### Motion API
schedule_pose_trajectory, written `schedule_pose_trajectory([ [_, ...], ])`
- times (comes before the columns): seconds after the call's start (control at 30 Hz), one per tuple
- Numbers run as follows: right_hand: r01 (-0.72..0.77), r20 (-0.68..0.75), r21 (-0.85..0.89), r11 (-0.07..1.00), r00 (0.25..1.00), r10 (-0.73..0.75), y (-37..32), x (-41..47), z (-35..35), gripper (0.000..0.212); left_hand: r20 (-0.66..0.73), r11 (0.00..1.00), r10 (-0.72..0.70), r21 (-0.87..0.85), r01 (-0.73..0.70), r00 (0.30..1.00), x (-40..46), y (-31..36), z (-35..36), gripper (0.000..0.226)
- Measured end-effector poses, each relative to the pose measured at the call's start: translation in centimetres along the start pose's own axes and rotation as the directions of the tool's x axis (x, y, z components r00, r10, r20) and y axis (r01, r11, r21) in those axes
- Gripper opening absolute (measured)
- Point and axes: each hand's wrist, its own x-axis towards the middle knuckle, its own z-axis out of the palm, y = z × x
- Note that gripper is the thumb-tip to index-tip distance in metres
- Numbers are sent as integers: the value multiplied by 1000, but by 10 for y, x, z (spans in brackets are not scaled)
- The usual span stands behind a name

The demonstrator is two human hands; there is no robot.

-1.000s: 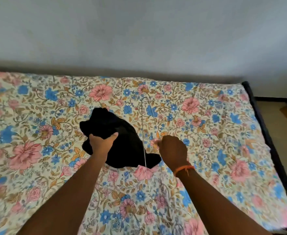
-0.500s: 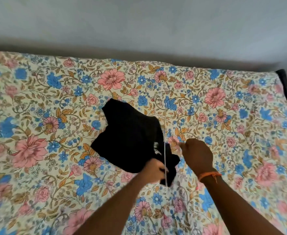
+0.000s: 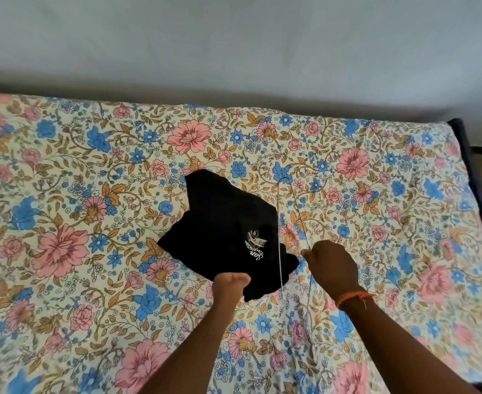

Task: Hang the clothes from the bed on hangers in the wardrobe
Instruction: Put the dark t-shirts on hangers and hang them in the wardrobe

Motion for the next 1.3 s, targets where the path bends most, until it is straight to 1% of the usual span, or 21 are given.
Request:
schedule_pose_trajectory([
  [0.07, 12, -23, 29, 1000, 1000, -11, 0, -7, -5, 46, 23, 993, -15, -117, 18, 1000, -11, 3, 0, 24],
  [0.13, 33, -45, 50, 998, 999, -31, -1, -14, -14, 45, 111, 923, -77, -368, 112, 991, -28, 18, -1, 34],
  [0.2, 65, -59, 68, 996, 996, -61, -3, -26, -29, 45, 259, 773, -98, -588, 238, 961, -54, 41, -8, 20],
  [0.27, 98, -86, 85, 992, 992, -91, -6, -43, -54, 44, 307, 734, -76, -627, 262, 949, -84, 66, -19, 16],
  [0.33, 135, -130, 119, 984, 984, -119, -8, -61, -82, 43, 262, 801, -61, -562, 204, 963, -116, 91, -27, 25],
  [0.37, 157, -152, 145, 977, 979, -135, -7, -70, -97, 44, 192, 891, -47, -435, 128, 980, -131, 104, -29, 30],
  [0.4, 175, -174, 178, 968, 974, -144, -2, -83, -115, 46, 105, 972, 7, -234, 17, 994, -153, 118, -27, 33],
  [0.43, 197, -200, 210, 958, 968, -155, 1, -93, -132, 48, 55, 993, 119, 15, -120, 991, -173, 131, -25, 33],
  [0.47, 221, -237, 237, 946, 957, -165, 4, -100, -147, 48, 97, 932, 261, 235, -276, 961, -190, 143, -23, 29],
  [0.5, 244, -280, 262, 934, 945, -169, 12, -111, -166, 46, 202, 802, 373, 421, -424, 906, -212, 154, -20, 23],
  [0.57, 287, -362, 314, 905, 917, -165, 29, -129, -198, 43, 428, 400, 458, 684, -610, 779, -258, 174, -12, 14],
  [0.63, 338, -431, 356, 871, 887, -168, 45, -144, -227, 42, 578, 3, 442, 764, -645, 686, -298, 189, -3, 3],
  [0.67, 368, -452, 362, 856, 873, -184, 54, -154, -243, 42, 612, -130, 447, 766, -629, 652, -322, 194, 5, 6],
  [0.73, 417, -467, 365, 832, 855, -224, 71, -171, -267, 47, 650, -309, 475, 755, -578, 594, -367, 207, 21, 4],
  [0.8, 451, -470, 358, 818, 844, -259, 85, -180, -282, 57, 677, -420, 496, 735, -532, 544, -399, 219, 33, 17],
  [0.87, 485, -459, 355, 799, 835, -302, 101, -188, -291, 62, 688, -473, 520, 726, -500, 506, -425, 229, 43, 23],
  [0.93, 506, -428, 367, 780, 837, -342, 114, -192, -296, 62, 699, -496, 535, 714, -494, 474, -443, 237, 50, 28],
  [1.03, 474, -354, 395, 787, 869, -346, 125, -198, -304, 68, 702, -490, 537, 711, -505, 467, -458, 239, 57, 37],
  [1.13, 427, -290, 496, 756, 902, -319, 130, -208, -311, 78, 721, -563, 523, 692, -452, 453, -475, 234, 70, 30],
  [1.23, 336, -194, 617, 711, 941, -276, 130, -219, -315, 61, 780, -723, 469, 608, -327, 414, -488, 223, 82, 24],
  [1.3, 249, -121, 674, 695, 966, -228, 131, -219, -314, 43, 829, -807, 433, 532, -258, 355, -489, 218, 85, 23],
])
